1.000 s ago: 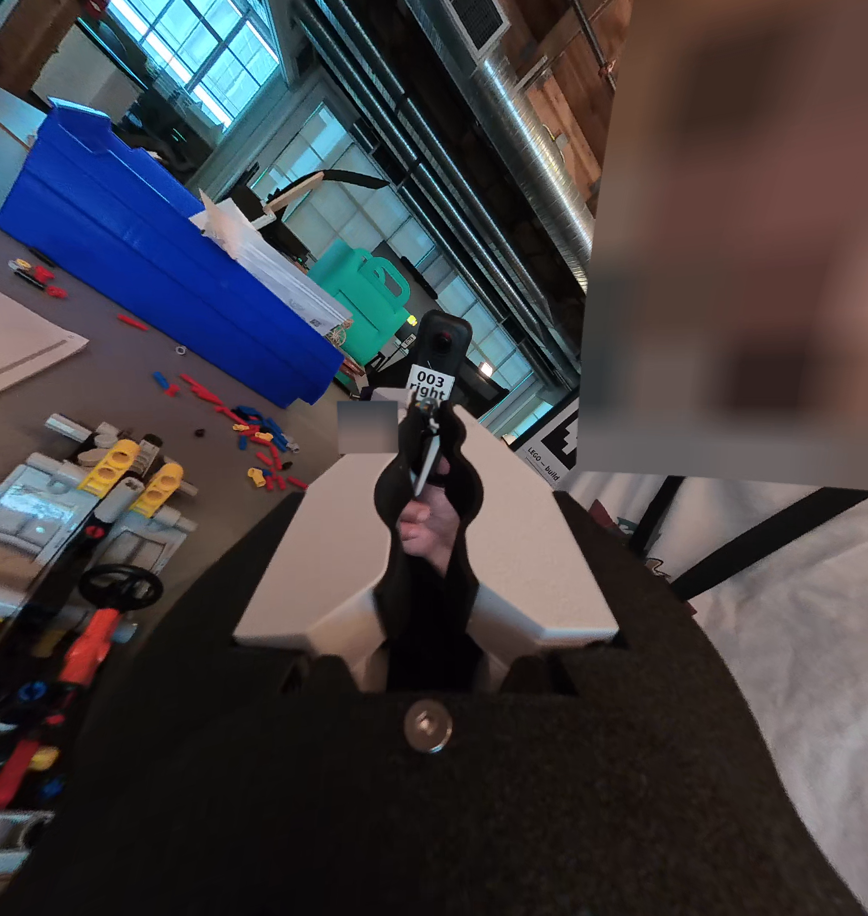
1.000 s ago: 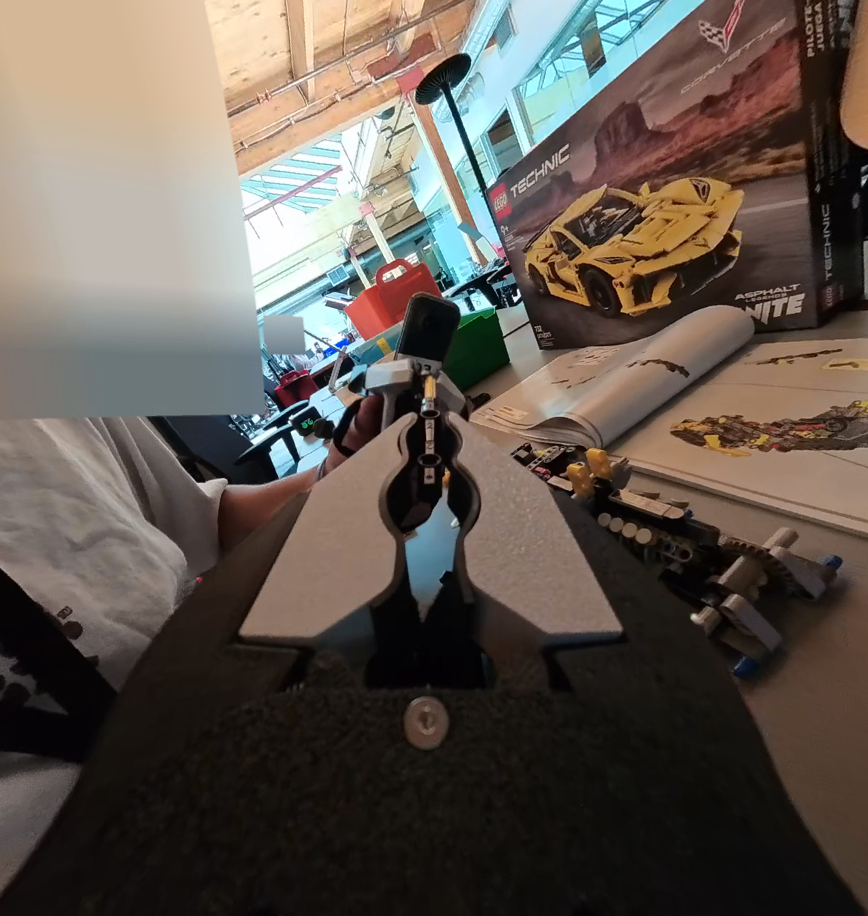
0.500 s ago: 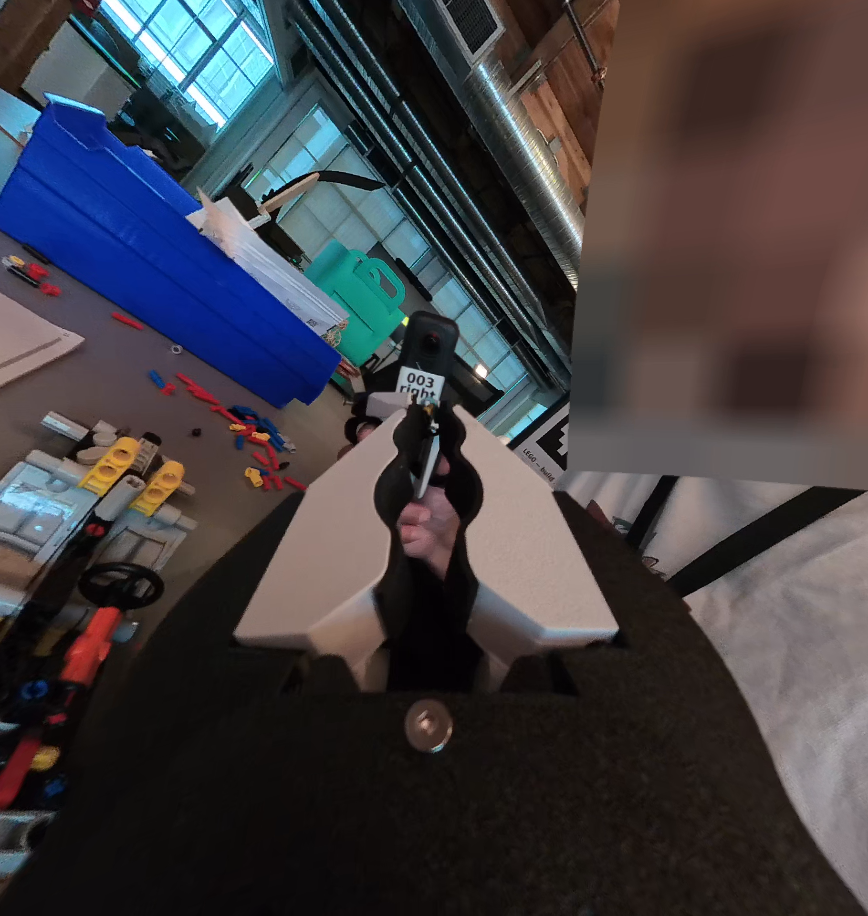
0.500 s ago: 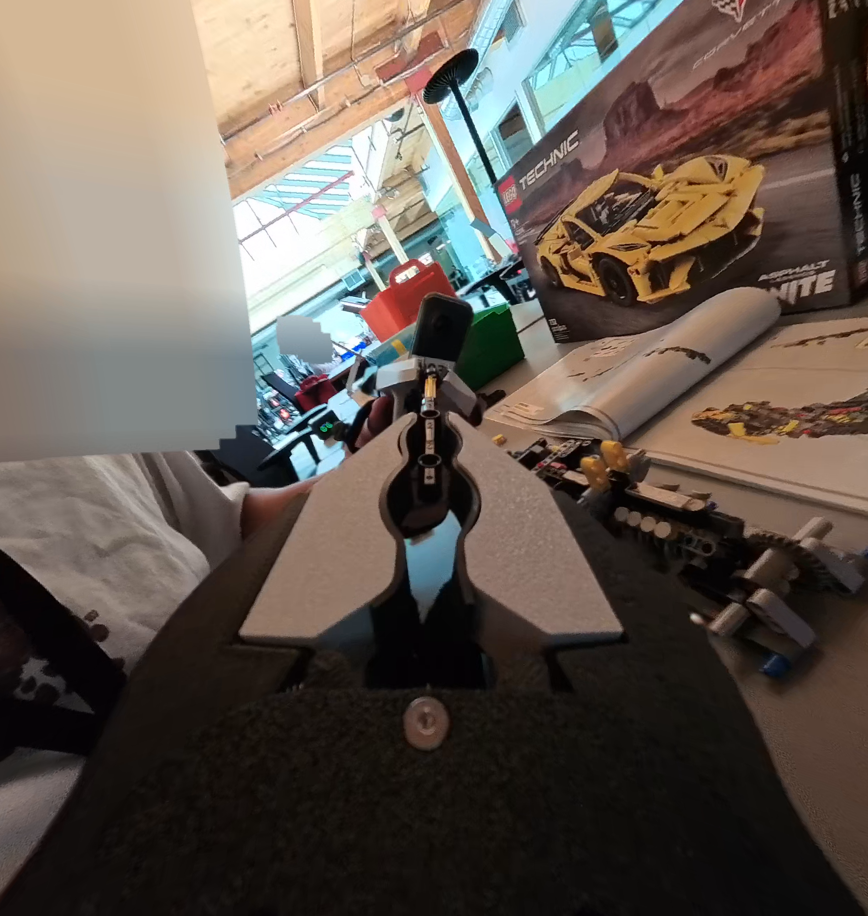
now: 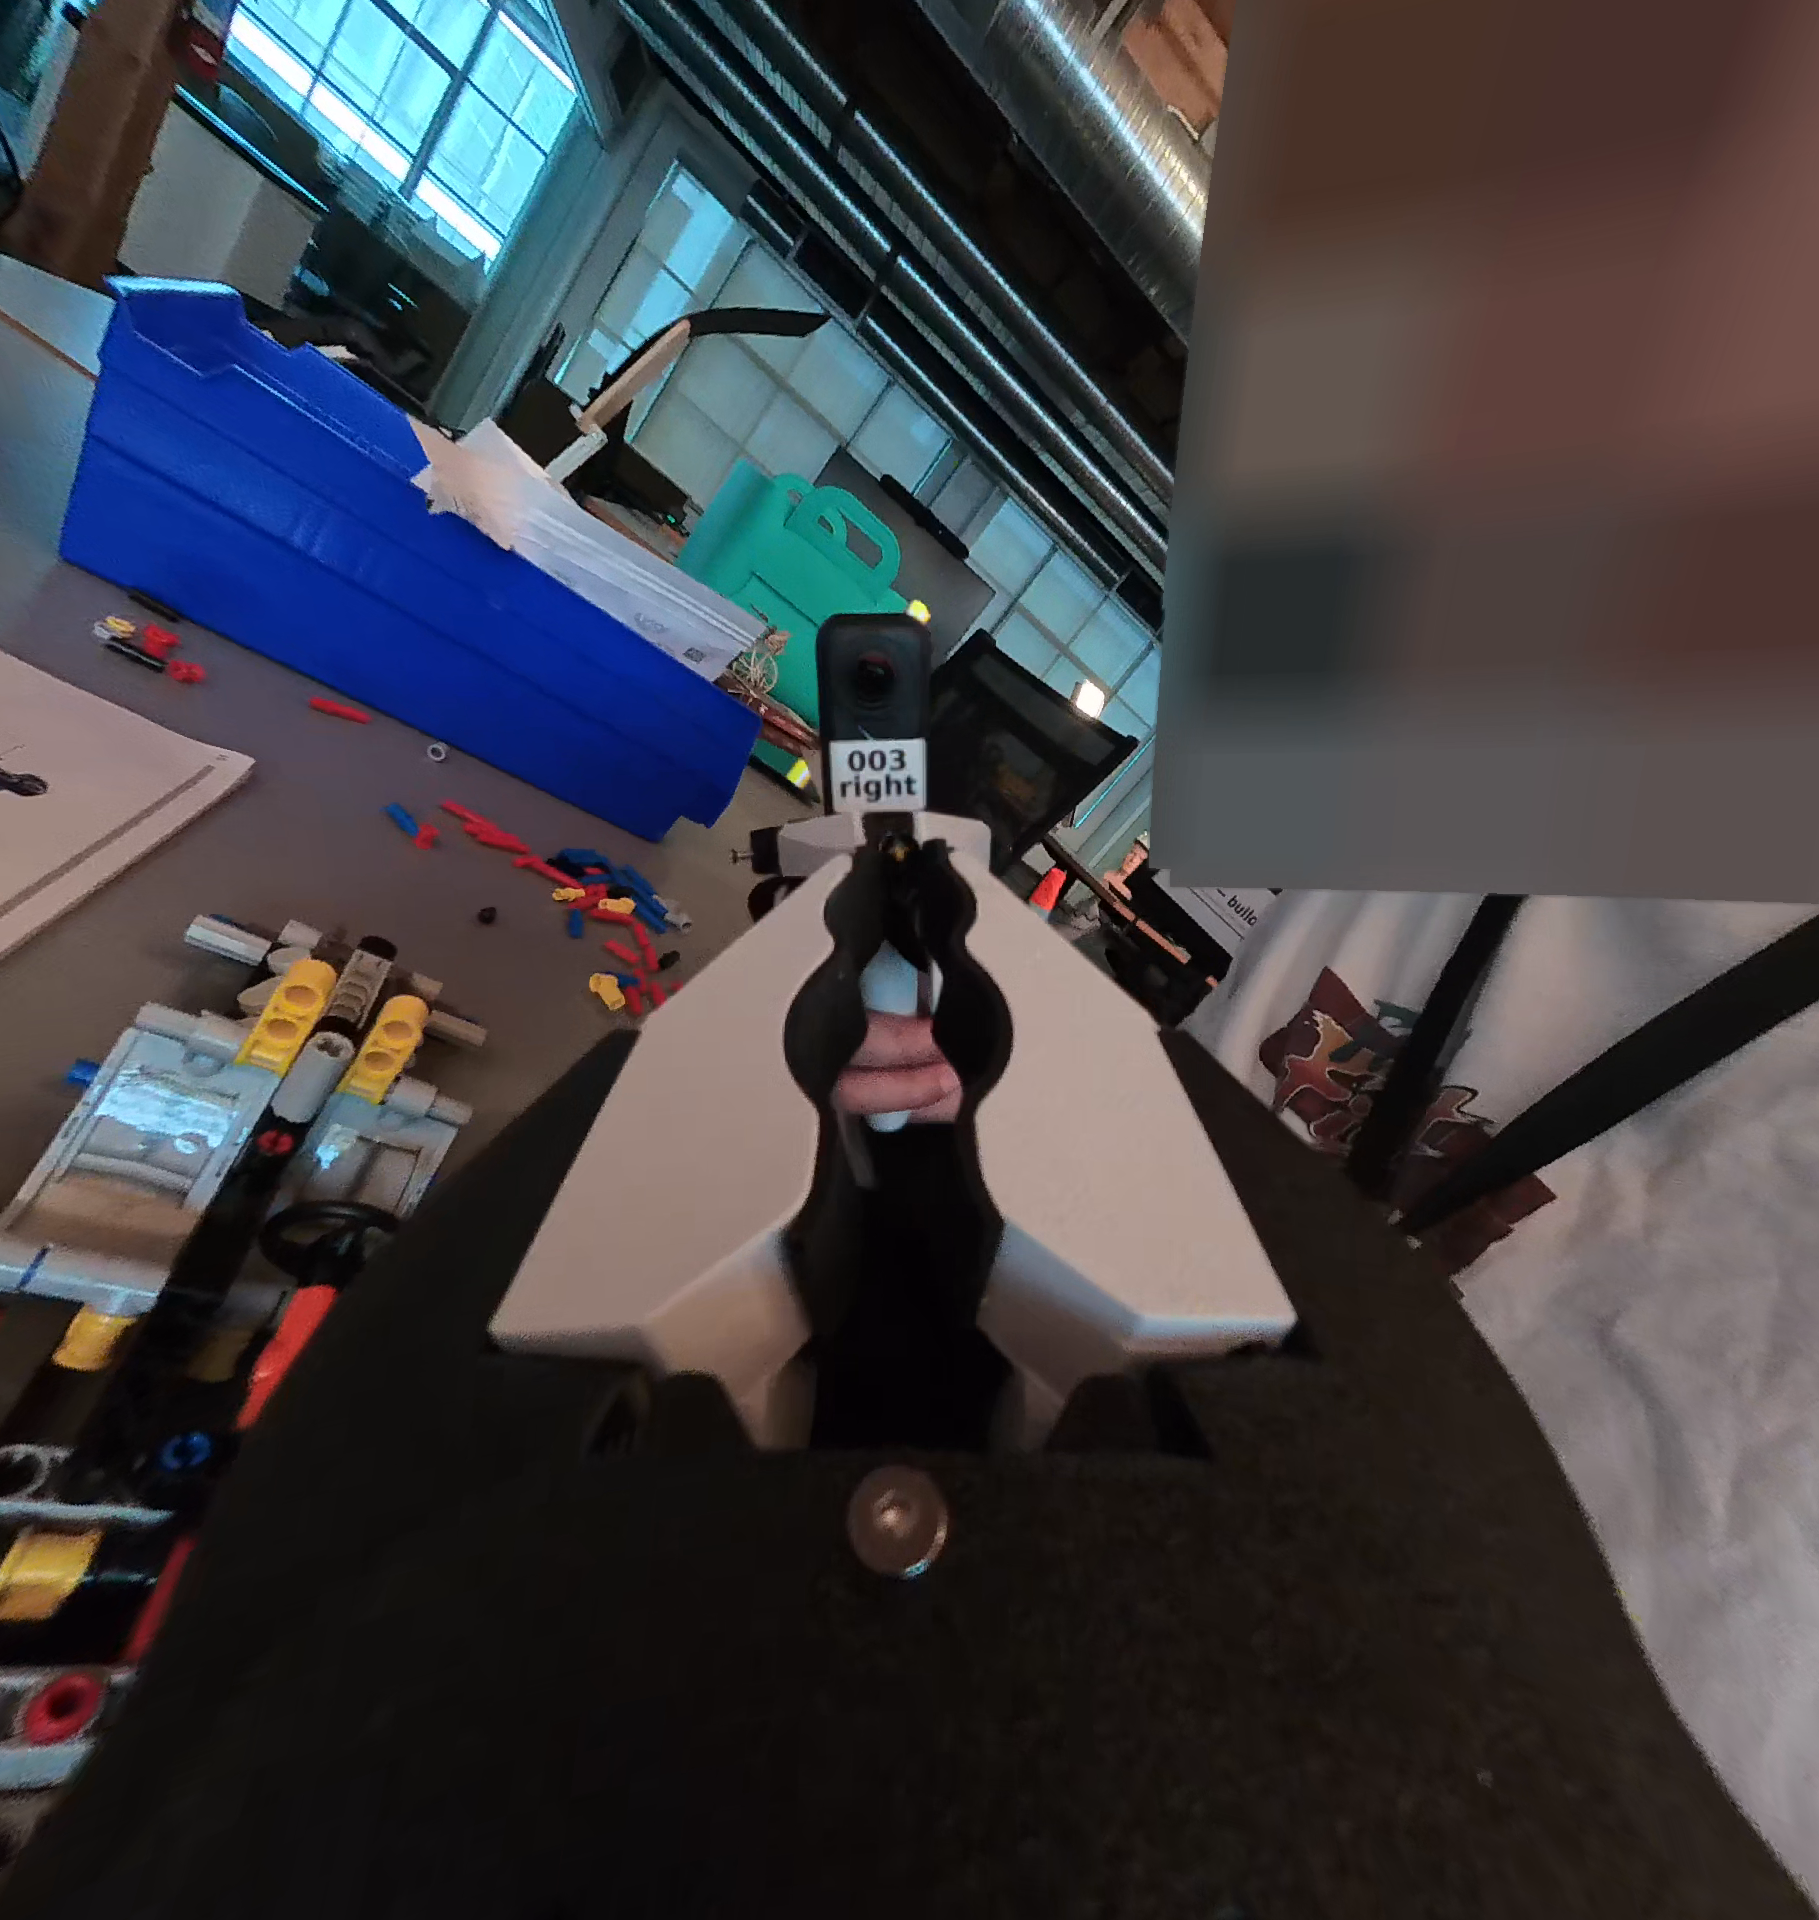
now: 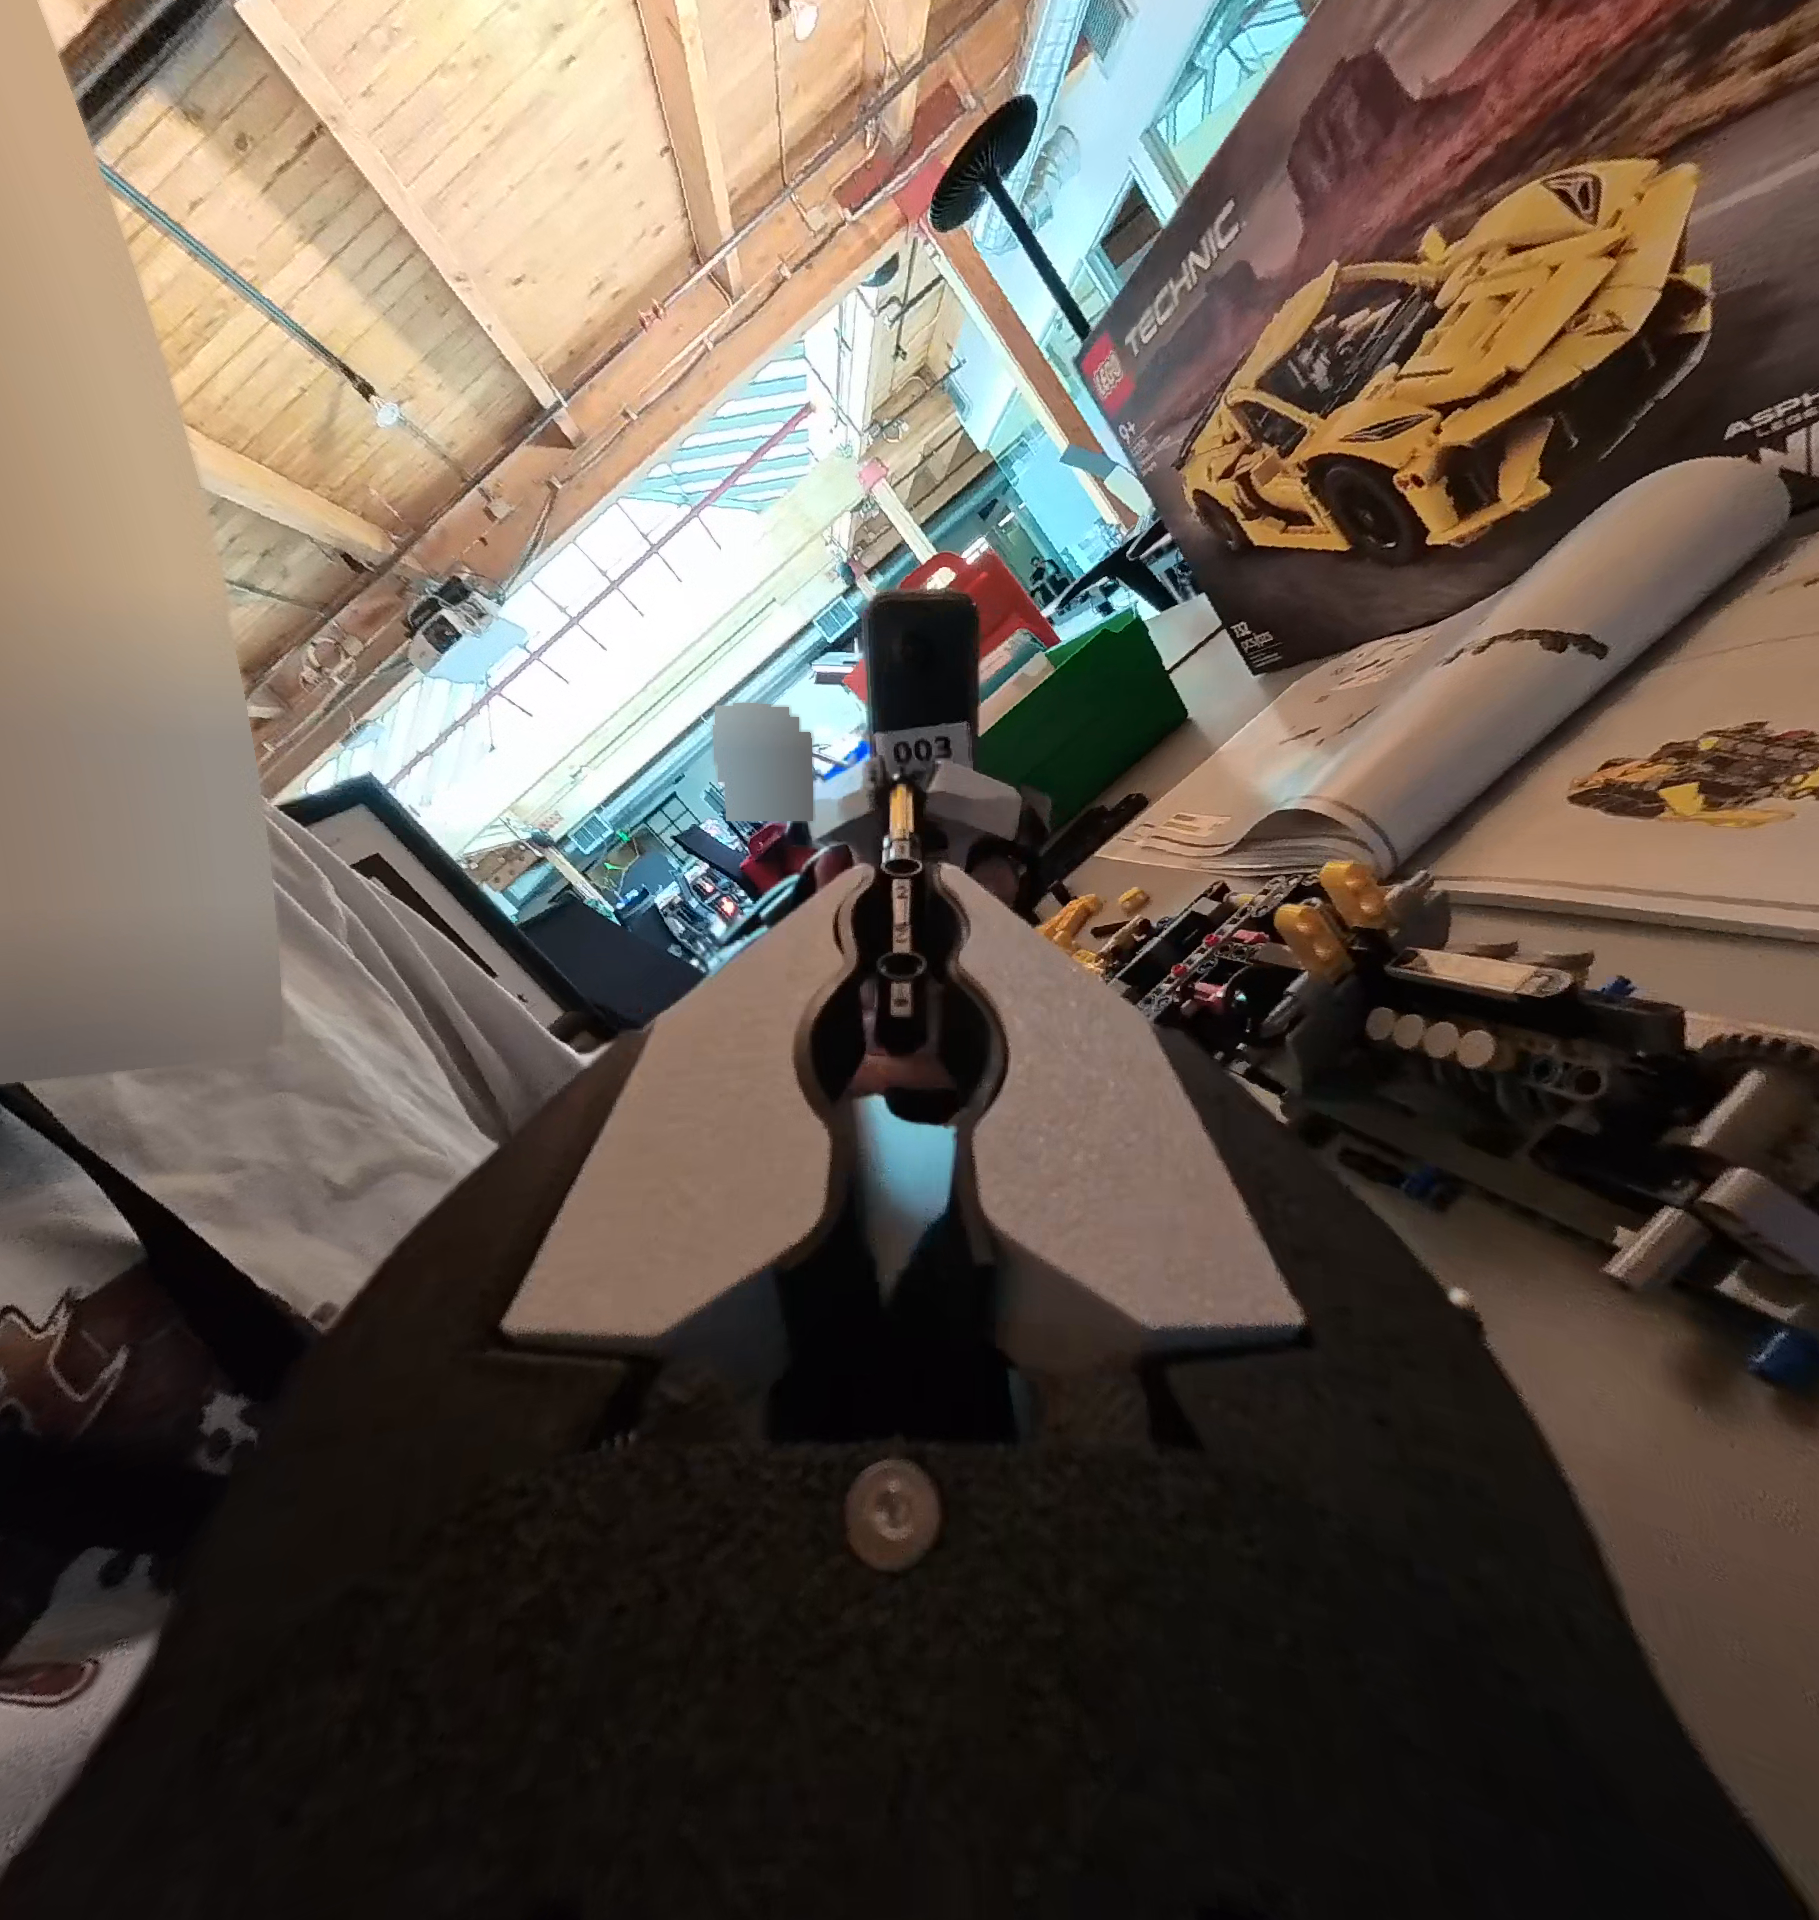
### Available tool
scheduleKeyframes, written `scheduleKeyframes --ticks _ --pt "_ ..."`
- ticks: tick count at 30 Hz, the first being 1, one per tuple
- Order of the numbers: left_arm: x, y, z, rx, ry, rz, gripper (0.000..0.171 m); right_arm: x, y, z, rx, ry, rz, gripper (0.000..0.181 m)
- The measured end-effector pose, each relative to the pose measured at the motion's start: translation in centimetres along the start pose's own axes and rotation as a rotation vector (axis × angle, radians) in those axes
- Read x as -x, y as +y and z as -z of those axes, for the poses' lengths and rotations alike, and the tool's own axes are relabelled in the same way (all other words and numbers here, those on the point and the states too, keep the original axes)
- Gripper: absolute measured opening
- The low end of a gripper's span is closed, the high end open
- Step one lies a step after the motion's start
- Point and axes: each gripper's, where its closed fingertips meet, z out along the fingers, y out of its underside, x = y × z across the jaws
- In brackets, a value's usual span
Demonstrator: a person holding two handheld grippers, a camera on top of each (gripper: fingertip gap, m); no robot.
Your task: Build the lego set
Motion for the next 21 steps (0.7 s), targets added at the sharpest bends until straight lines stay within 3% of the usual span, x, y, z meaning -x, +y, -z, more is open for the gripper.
scheduleKeyframes --ticks 6,14,17,21 --pt "-0.9 2.0 1.0 0.201 0.067 -0.04 0.004 0.8 1.6 0.0 0.135 -0.026 0.081 0.006" --pt "-1.0 3.0 1.7 0.259 0.101 -0.019 0.004 1.0 2.7 -0.4 0.195 -0.012 0.185 0.006" --pt "-1.0 3.1 2.0 0.272 0.093 -0.031 0.003 0.9 2.8 -0.5 0.196 -0.017 0.161 0.006" --pt "-1.2 3.6 2.1 0.321 0.069 -0.104 0.005 0.8 3.2 -0.6 0.202 -0.074 0.002 0.005"
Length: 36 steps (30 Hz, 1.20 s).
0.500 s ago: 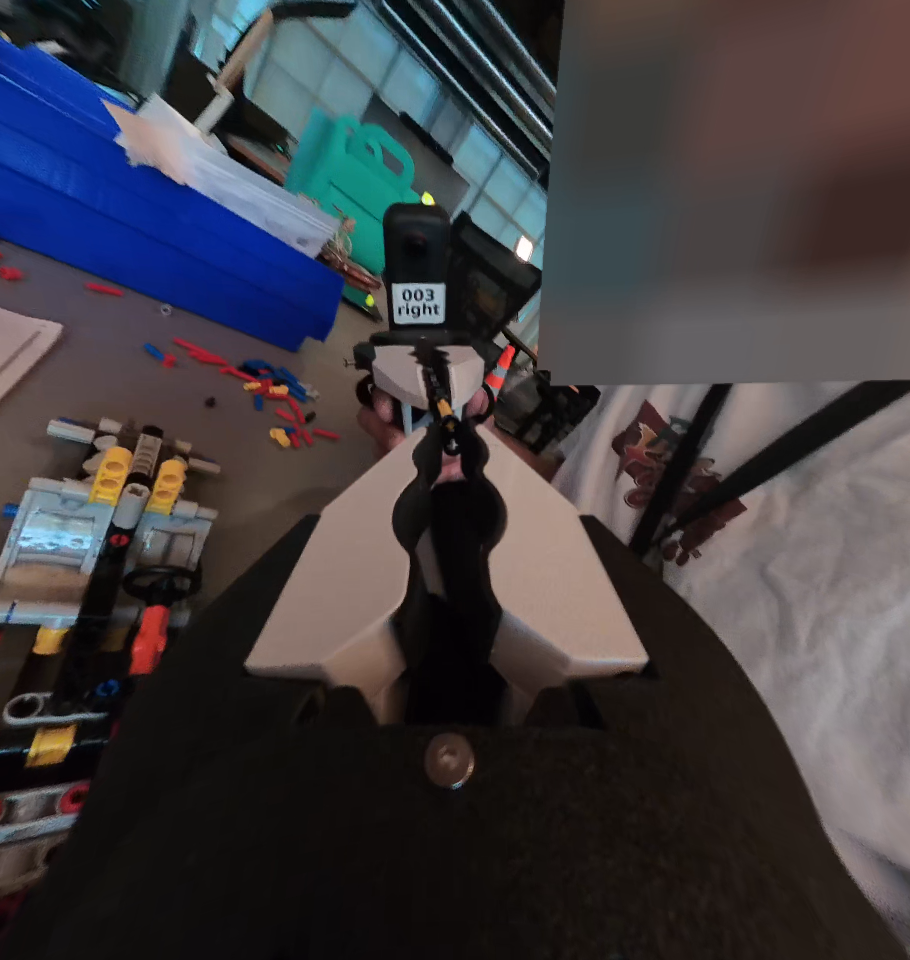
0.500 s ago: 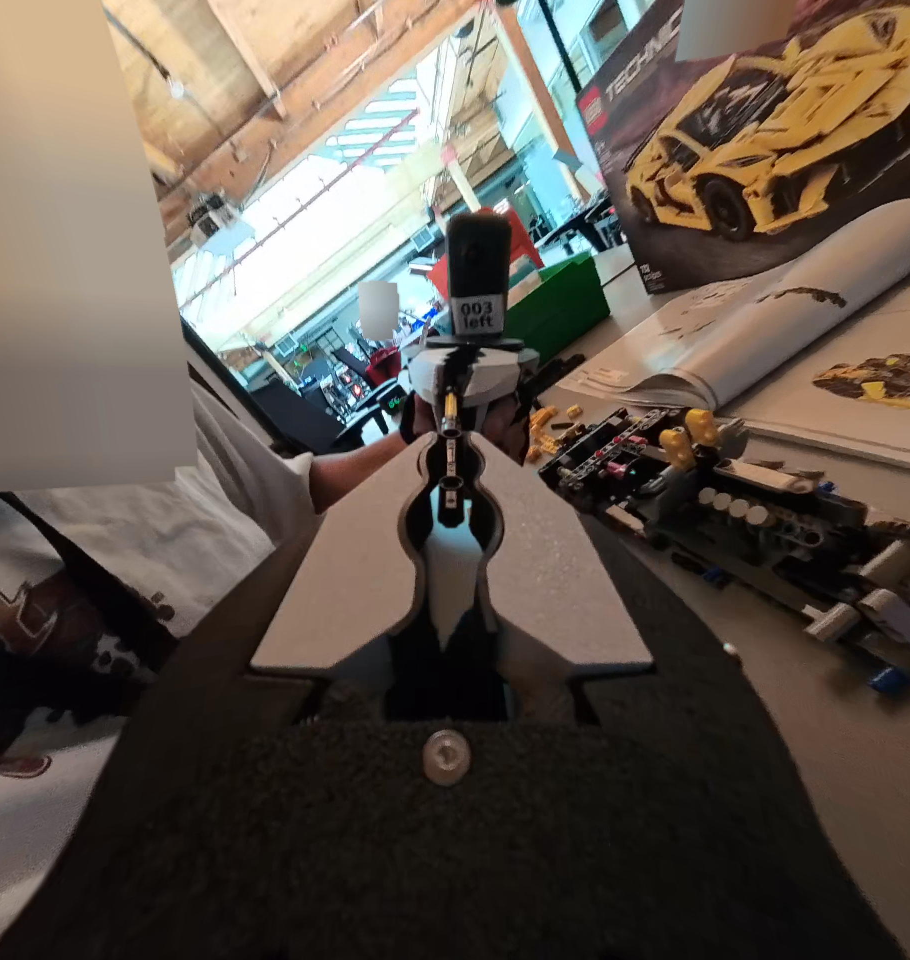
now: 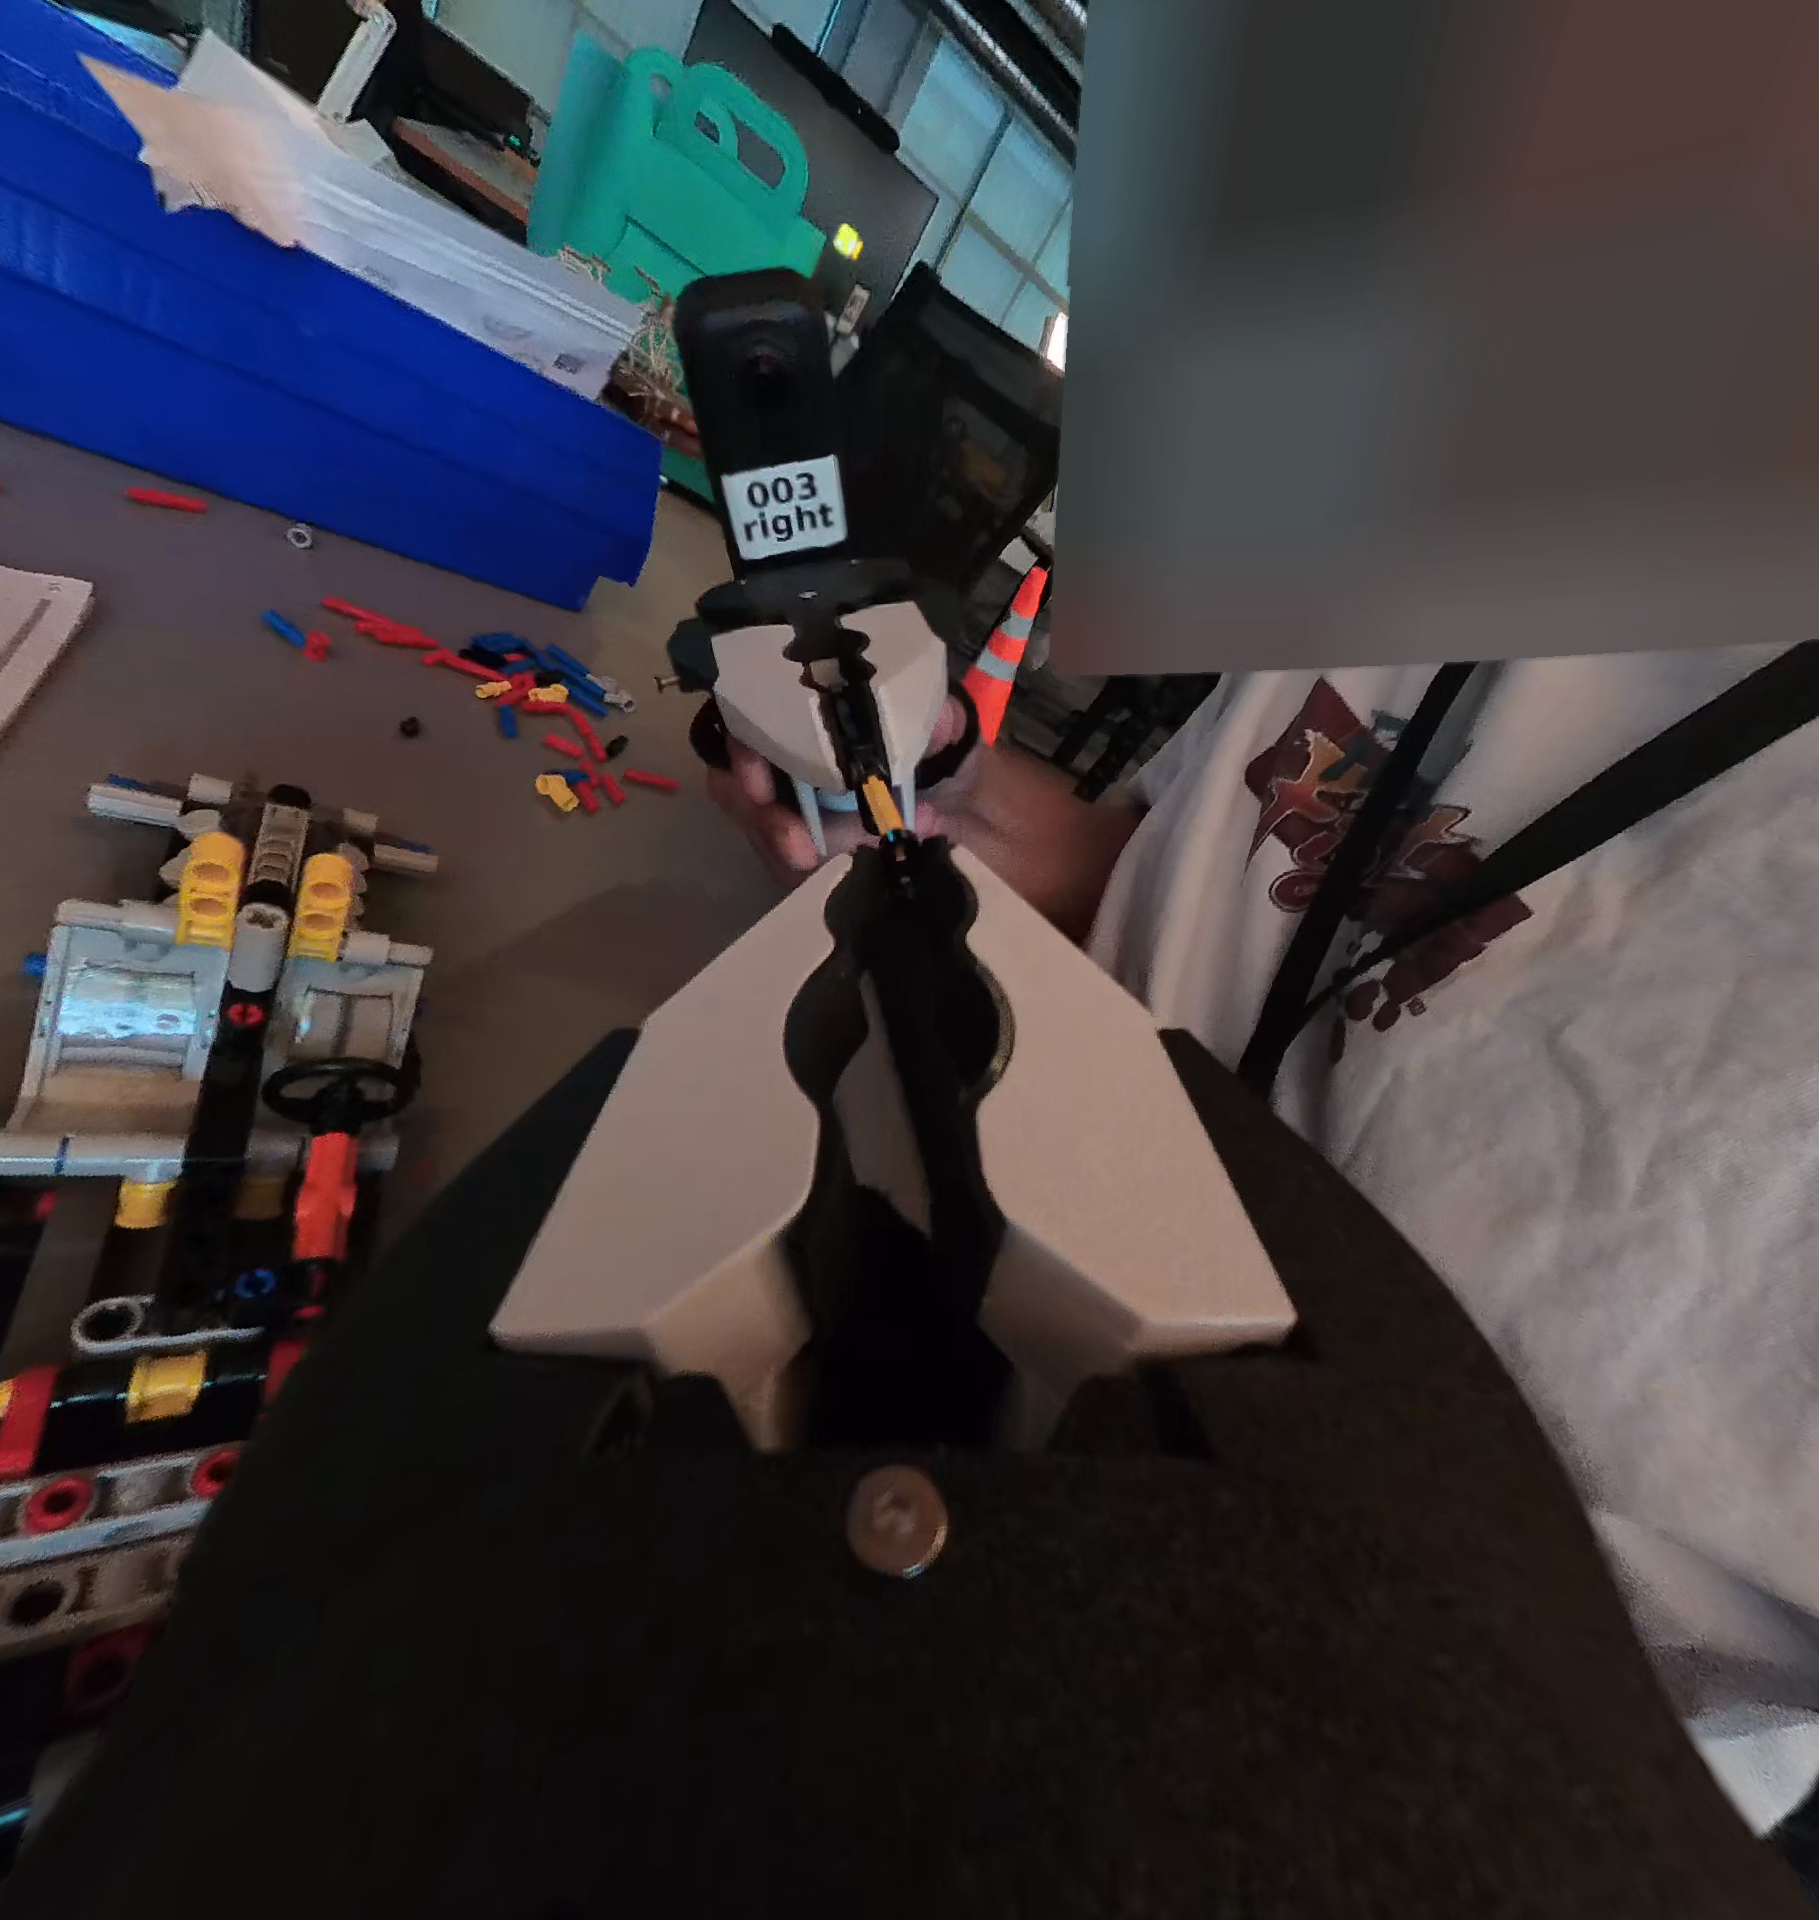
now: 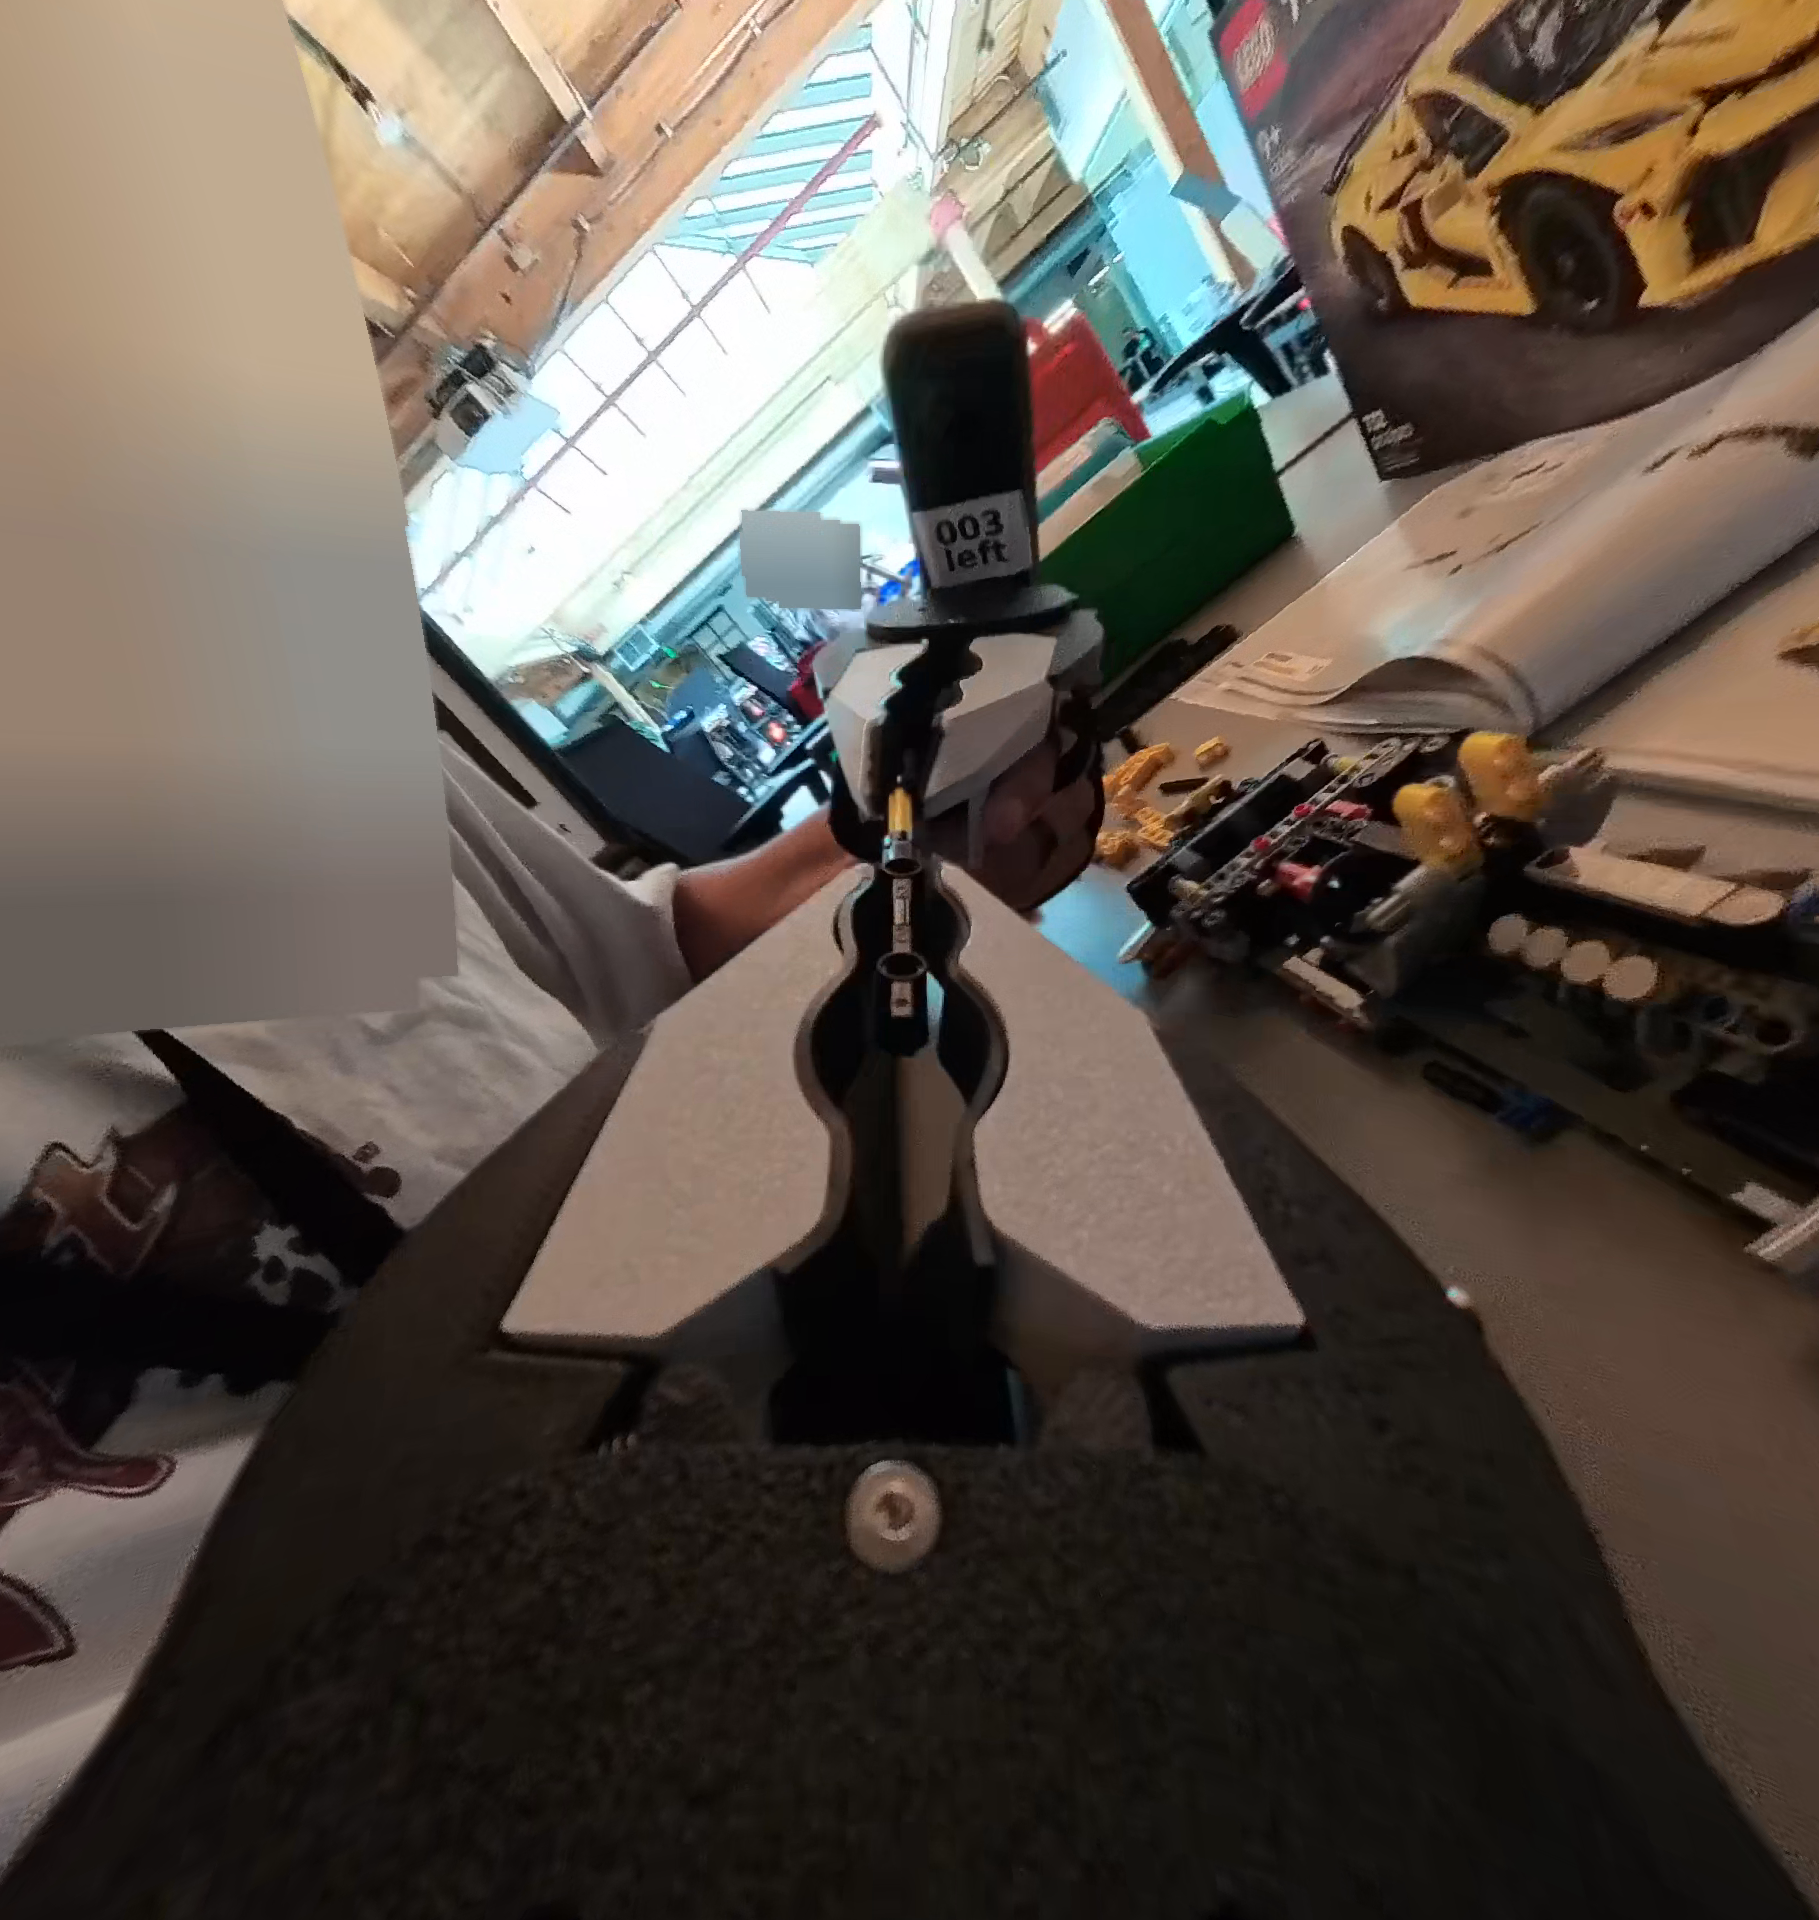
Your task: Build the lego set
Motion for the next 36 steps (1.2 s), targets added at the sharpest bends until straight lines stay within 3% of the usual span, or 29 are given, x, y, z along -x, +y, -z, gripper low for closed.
scheduleKeyframes --ticks 10,14,25,31,36 --pt "-0.4 1.2 0.1 0.128 -0.063 -0.151 0.005 0.2 1.0 -0.4 0.03 -0.071 -0.123 0.006" --pt "0.0 3.0 0.7 0.27 -0.113 -0.217 0.005 -0.1 2.3 -0.8 0.133 0.021 0.053 0.005" --pt "0.6 6.3 1.5 0.518 -0.207 -0.33 0.005 -0.9 4.9 -1.7 0.299 0.107 0.185 0.006" --pt "0.6 6.3 1.2 0.508 -0.21 -0.327 0.005 -0.9 5.0 -1.8 0.302 0.102 0.174 0.006" --pt "0.5 3.1 0.6 0.287 -0.227 -0.273 0.005 -0.5 2.7 -1.2 0.166 0.086 0.157 0.005"
